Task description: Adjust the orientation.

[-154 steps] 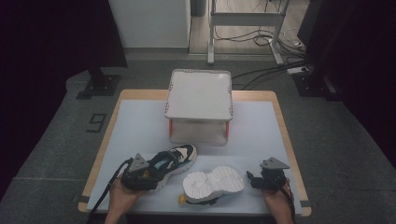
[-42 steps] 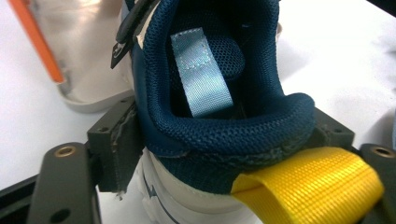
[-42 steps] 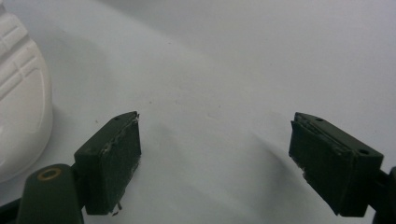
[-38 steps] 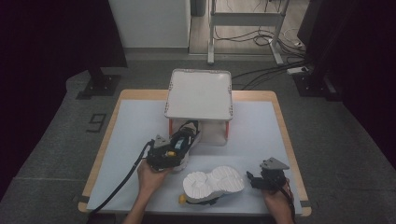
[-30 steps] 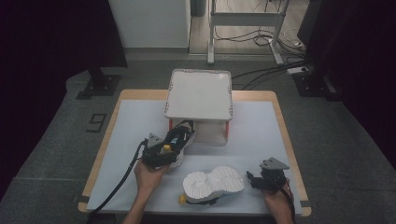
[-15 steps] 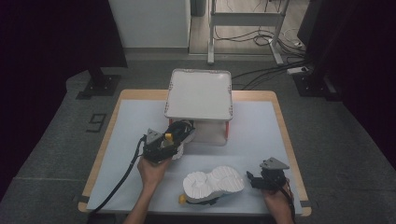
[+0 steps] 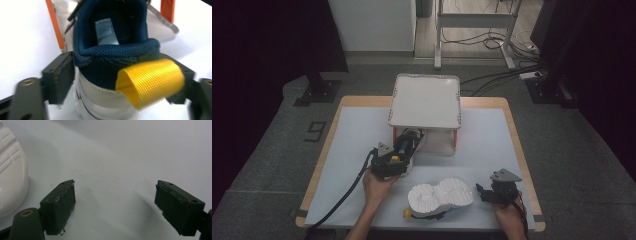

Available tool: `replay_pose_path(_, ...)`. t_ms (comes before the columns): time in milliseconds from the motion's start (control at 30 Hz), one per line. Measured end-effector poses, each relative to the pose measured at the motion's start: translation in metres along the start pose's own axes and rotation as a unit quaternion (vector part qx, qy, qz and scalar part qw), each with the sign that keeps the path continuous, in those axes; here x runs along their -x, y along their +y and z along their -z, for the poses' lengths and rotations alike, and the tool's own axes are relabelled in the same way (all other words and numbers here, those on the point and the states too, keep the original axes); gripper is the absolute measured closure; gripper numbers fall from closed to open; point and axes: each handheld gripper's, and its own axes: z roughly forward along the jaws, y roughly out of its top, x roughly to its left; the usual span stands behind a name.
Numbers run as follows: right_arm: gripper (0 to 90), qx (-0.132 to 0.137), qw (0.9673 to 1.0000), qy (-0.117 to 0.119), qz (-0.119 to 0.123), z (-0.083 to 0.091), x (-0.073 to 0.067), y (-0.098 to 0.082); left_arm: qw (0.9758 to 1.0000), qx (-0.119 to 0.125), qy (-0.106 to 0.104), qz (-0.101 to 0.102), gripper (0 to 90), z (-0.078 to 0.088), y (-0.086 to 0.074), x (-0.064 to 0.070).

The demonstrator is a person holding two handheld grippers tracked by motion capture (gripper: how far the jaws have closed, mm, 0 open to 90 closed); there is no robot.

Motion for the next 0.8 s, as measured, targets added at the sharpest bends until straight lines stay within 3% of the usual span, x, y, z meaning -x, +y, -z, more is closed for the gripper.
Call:
replay_pose_path(67,16.3,-0.001,1.0000,0.001,-0.001,0.000,0.000,0.000,0.9997,-0.016,-0.004,-0.015,12.6,0.007,-0.002,0.001)
replay_pose_path(200,16.2,0.000,1.0000,-0.001,0.000,0.000,0.000,0.000,0.9995,-0.015,-0.010,-0.025,16.6,0.029,-0.010,0.001)
replay_pose_path(267,16.2,0.000,1.0000,0.000,-0.001,0.000,0.000,0.000,0.9992,-0.004,-0.018,-0.035,32.3,0.041,-0.015,0.001)
replay_pose_path(333,16.1,-0.001,1.0000,0.000,-0.001,0.000,0.000,0.000,0.9979,-0.003,-0.047,-0.044,52.9,0.047,-0.018,0.001)
replay_pose_path(433,16.0,-0.002,1.0000,0.001,-0.001,0.000,0.000,0.000,0.9970,-0.006,-0.064,-0.043,66.0,0.037,-0.016,0.002)
replay_pose_path(500,16.0,0.000,1.0000,-0.001,-0.001,0.000,0.000,0.000,0.9973,-0.014,-0.050,-0.051,69.1,0.026,-0.013,0.003)
replay_pose_path(533,16.1,0.000,1.0000,-0.002,0.000,0.000,0.000,0.000,0.9973,0.004,-0.047,-0.056,73.2,0.024,-0.011,0.004)
replay_pose_path(567,16.1,0.000,1.0000,-0.002,0.001,0.000,0.000,0.000,0.9974,0.007,-0.051,-0.050,73.3,0.021,-0.008,0.005)
replay_pose_path(633,16.0,-0.001,1.0000,0.000,-0.001,0.000,0.000,0.000,0.9967,0.009,-0.053,-0.061,73.4,0.016,-0.003,0.008)
replay_pose_path(800,16.1,0.000,1.0000,-0.002,0.001,0.000,0.000,0.000,0.9949,0.019,-0.072,-0.067,75.5,0.007,0.007,0.013)
